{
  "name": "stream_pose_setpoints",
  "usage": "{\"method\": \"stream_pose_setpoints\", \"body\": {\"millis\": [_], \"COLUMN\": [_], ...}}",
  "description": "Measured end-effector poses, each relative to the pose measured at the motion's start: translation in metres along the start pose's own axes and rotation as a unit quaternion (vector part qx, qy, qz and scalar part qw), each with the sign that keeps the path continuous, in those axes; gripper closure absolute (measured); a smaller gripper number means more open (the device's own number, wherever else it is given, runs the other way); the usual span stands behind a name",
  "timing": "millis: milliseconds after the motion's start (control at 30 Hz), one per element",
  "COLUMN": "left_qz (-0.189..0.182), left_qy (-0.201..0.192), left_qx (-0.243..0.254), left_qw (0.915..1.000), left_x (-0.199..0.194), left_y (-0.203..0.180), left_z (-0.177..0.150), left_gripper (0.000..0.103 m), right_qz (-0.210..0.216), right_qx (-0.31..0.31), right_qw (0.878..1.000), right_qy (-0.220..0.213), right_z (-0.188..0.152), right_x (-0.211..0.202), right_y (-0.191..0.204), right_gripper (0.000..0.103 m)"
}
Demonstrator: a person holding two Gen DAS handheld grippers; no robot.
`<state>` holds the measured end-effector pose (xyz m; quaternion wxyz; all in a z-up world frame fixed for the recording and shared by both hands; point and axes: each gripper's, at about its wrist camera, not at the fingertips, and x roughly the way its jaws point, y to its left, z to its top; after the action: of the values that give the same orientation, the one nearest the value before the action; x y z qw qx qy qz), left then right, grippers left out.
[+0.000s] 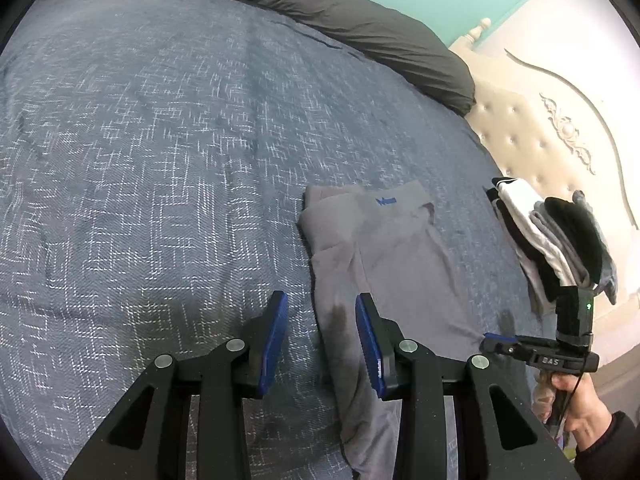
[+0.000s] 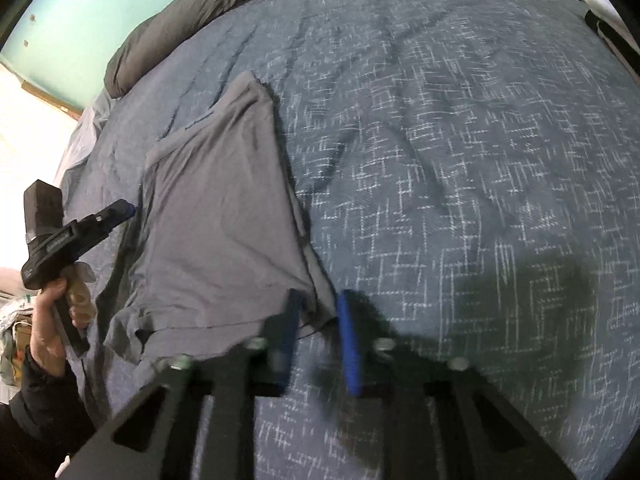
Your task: Fold clothes
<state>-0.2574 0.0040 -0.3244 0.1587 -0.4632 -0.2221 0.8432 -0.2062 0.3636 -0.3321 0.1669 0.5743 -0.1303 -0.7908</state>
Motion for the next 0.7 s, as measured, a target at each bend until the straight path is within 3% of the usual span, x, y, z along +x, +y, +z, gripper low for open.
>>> {"method": "stream_pose_setpoints", "body": {"millis": [300,467,567,700], "left_qz": [0.007,0.008,0.008,0.004], "left_qy": [-0.006,-0.007,-0.006,-0.004], "left_qx": [-0.012,-0.017,-0.018,-0.024], "left_qw": [0.9999,0.9998,0.9998,0.9997], "left_x": [0.0,-0.001,-0.001,0.0], "left_y": [0.005,0.008,0.009,0.012], "left_z": [0.002,0.002,0.002,0.004], "left_gripper": [0.065,0.065,0.065,0.065], "right_qz": [0.0,0.023,0.039,0.026], "right_qx": [0.008,0.019,0.036,0.029], "right_qw": [1.0,1.0,0.999,0.999], "right_qy": [0.001,-0.006,-0.007,-0.022], "right_z": [-0.001,0.001,0.004,0.019], "right_x": [-0.002,-0.002,-0.008,-0.019], "right_y": [-0.004,-0.004,-0.007,-0.004], "right_gripper": [0.1,0.1,0.098,0.089]}}
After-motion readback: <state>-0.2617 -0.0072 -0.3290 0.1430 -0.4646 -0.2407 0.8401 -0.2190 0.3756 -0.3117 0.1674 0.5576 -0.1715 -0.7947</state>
